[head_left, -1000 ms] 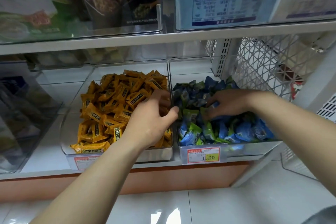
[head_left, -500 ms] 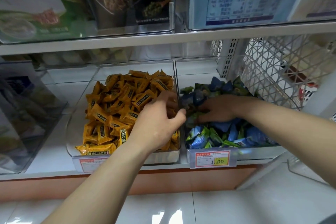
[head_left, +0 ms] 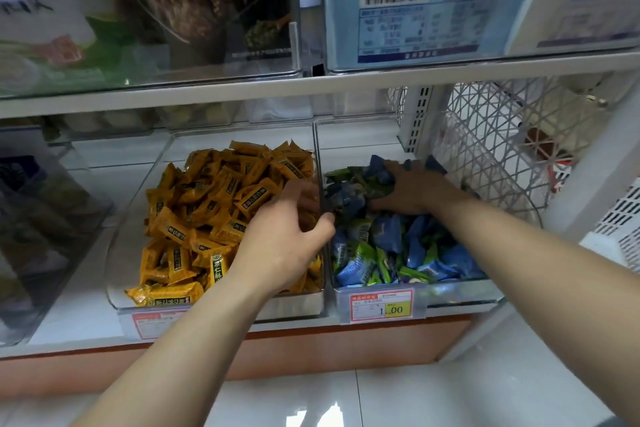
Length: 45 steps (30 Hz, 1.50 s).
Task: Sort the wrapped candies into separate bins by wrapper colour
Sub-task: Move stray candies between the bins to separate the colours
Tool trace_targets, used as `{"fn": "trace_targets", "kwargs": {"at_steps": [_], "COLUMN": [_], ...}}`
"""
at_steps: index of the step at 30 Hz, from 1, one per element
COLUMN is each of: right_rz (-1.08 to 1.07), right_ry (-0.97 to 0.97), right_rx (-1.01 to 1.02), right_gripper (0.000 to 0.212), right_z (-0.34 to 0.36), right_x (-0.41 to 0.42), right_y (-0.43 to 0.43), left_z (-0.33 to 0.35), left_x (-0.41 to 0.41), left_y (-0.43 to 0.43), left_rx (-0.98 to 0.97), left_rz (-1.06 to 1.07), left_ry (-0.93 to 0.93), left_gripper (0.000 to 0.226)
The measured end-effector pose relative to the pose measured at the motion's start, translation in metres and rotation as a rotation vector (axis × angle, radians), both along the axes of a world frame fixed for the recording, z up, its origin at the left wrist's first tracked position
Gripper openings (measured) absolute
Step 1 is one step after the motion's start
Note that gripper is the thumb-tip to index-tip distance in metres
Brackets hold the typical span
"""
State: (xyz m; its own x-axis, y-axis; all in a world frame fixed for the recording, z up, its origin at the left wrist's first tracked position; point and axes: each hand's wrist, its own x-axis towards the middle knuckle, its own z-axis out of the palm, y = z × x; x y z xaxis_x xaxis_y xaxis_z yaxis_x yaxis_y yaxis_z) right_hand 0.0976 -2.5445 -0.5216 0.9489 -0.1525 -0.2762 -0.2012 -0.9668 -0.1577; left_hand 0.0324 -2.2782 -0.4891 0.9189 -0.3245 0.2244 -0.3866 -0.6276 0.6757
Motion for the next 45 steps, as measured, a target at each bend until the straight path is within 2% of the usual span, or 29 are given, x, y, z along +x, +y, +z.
{"fn": "trace_targets", "kwargs": {"at_steps": [4,7,9,13,14,16,18,21,23,26,28,31,34,36,39,42,45], "right_rz": [0.108,0.268,0.295,0.26,0.272,0.39,0.508,0.414,0.327,0.196,0.152,0.182,0.389,0.593,0.784,0.762,0.647], "right_ry": [-0.061,-0.13,-0.118,-0.319,-0.285,-0.079,0.115,0.185,0.117,0.015,-0.141,-0.52,-0.655,-0.553,-0.219,-0.067,-0.094], "right_rx": [0.175,0.329,0.461,0.433,0.487,0.531,0.358,0.082,-0.009,-0.098,-0.022,0.214,0.237,0.225,0.069,-0.208,-0.295], "right_gripper": [0.112,0.083,0.064,0.029,0.027,0.032,0.043,0.055,0.054,0.046,0.041,0.037,0.043,0.047,0.066,0.069,0.076], "right_z": [-0.002,0.011,0.028,0.055,0.057,0.049,0.031,0.019,0.019,0.022,0.031,0.055,0.079,0.082,0.074,0.063,0.069], "right_x": [-0.014,-0.035,-0.047,-0.078,-0.087,-0.098,-0.096,-0.078,-0.065,-0.06,-0.065,-0.071,-0.073,-0.064,-0.035,-0.005,0.008], "right_y": [0.024,0.04,0.039,0.018,0.016,0.019,0.024,0.028,0.028,0.029,0.037,0.063,0.106,0.136,0.173,0.185,0.171], "left_z": [0.0,0.003,0.006,0.009,0.01,0.013,0.013,0.007,0.001,0.0,0.002,0.004,0.006,0.005,0.002,-0.001,0.001], "left_x": [0.001,0.001,0.0,-0.003,-0.004,-0.005,-0.003,0.001,0.003,0.004,0.006,0.013,0.017,0.017,0.017,0.014,0.009], "left_y": [0.001,0.003,0.003,0.004,0.006,0.012,0.019,0.032,0.042,0.056,0.065,0.079,0.09,0.099,0.116,0.128,0.131], "left_rx": [-0.012,-0.042,-0.048,0.0,0.022,0.076,0.2,0.498,0.598,0.543,0.524,0.516,0.489,0.467,0.418,0.387,0.382], "left_rz": [-0.012,-0.024,-0.021,-0.019,-0.016,0.013,0.059,0.075,0.053,0.103,0.164,0.206,0.164,0.155,0.181,0.216,0.199], "left_ry": [0.013,0.054,0.062,0.021,-0.017,-0.141,-0.252,-0.16,-0.112,-0.148,-0.14,-0.111,-0.087,-0.101,-0.118,-0.112,-0.094], "left_gripper": [0.031,0.031,0.031,0.034,0.033,0.031,0.035,0.059,0.069,0.065,0.066,0.07,0.069,0.062,0.052,0.052,0.055]}}
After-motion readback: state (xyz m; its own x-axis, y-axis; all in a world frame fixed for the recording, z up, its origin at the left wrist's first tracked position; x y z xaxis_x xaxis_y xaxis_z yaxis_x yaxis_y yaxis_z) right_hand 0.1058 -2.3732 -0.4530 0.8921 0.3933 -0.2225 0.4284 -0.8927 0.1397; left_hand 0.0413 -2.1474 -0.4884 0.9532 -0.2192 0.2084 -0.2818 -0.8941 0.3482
